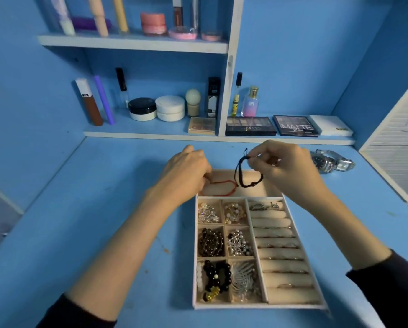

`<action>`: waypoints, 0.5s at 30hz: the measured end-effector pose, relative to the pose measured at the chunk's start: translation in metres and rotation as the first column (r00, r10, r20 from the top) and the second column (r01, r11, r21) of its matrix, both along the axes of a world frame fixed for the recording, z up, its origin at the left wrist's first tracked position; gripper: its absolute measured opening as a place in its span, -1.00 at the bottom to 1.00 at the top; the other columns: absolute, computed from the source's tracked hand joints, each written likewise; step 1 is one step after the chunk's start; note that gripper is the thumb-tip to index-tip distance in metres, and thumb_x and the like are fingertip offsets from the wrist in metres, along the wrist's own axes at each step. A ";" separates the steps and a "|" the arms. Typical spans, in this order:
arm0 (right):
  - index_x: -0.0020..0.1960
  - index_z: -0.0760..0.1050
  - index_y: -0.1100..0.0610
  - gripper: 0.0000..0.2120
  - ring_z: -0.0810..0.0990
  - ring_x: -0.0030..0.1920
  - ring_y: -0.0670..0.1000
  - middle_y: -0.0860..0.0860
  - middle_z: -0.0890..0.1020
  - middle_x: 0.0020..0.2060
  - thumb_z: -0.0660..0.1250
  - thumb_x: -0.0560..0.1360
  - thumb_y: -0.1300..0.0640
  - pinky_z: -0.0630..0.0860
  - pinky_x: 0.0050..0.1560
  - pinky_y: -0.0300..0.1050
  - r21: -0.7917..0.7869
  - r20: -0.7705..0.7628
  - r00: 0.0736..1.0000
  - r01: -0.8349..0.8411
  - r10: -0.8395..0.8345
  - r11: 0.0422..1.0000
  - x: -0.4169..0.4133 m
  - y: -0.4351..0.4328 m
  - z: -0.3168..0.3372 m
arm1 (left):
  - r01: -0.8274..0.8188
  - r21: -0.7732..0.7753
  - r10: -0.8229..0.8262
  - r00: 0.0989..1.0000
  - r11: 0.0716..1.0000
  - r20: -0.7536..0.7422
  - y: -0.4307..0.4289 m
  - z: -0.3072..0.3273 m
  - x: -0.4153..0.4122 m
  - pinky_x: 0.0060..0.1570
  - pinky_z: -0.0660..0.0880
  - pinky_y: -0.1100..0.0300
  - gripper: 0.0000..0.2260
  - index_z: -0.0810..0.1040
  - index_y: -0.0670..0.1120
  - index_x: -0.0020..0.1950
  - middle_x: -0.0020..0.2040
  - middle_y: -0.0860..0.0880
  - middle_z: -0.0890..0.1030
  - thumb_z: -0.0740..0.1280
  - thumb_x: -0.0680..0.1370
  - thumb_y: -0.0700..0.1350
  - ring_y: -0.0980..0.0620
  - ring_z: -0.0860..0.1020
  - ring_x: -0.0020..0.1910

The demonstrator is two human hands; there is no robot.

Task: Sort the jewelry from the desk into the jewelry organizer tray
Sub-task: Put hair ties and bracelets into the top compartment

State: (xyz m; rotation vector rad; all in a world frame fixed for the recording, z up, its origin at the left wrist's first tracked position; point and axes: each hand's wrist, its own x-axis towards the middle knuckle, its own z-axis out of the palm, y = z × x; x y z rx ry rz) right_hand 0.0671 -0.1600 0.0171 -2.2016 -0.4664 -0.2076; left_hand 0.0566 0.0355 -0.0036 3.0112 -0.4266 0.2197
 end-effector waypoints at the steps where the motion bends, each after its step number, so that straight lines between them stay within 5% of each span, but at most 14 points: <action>1: -0.13 0.60 0.08 -0.93 0.47 -0.45 -0.11 -0.02 0.60 -0.39 0.36 0.45 0.21 0.37 -0.38 -0.43 -0.062 0.011 1.000 -0.009 0.009 0.998 0.001 0.006 -0.002 | -0.024 -0.038 0.023 0.999 0.999 -0.028 0.002 -0.001 0.000 -0.15 0.32 0.14 -0.83 0.63 -0.05 0.04 -0.07 -0.03 0.48 0.29 0.52 -0.11 -0.05 0.36 0.05; 4: -0.10 0.60 0.09 -0.91 0.52 -0.37 -0.10 -0.06 0.57 -0.41 0.34 0.44 0.22 0.37 -0.32 -0.44 -0.182 -0.002 1.000 -0.014 0.014 0.983 0.003 0.022 -0.009 | -0.133 -0.339 0.119 0.991 0.931 -0.063 0.008 -0.005 -0.001 -0.08 0.35 0.19 -0.83 0.63 0.02 0.05 -0.17 0.06 0.46 0.31 0.52 -0.07 0.04 0.41 -0.07; 8: -0.08 0.53 0.06 -0.85 0.55 -0.32 0.01 0.00 0.61 -0.35 0.29 0.42 0.28 0.39 -0.34 -0.33 -0.239 -0.085 0.996 -0.014 -0.007 0.971 0.001 0.034 -0.009 | -0.223 -0.671 0.277 0.961 0.707 -0.028 0.013 -0.016 -0.006 -0.29 0.32 0.44 -0.85 0.64 0.02 -0.01 -0.20 0.15 0.56 0.30 0.51 -0.14 0.24 0.44 -0.34; 15: -0.14 0.47 0.12 -0.91 0.60 -0.29 0.14 0.10 0.58 -0.30 0.28 0.42 0.28 0.42 -0.43 -0.17 -0.292 -0.134 0.990 0.005 -0.046 0.956 0.003 0.050 -0.018 | -0.227 -0.807 0.335 0.942 0.545 -0.039 0.017 -0.024 -0.008 -0.37 0.35 0.50 -0.83 0.63 0.03 -0.03 -0.16 0.11 0.62 0.29 0.51 -0.19 0.12 0.44 -0.36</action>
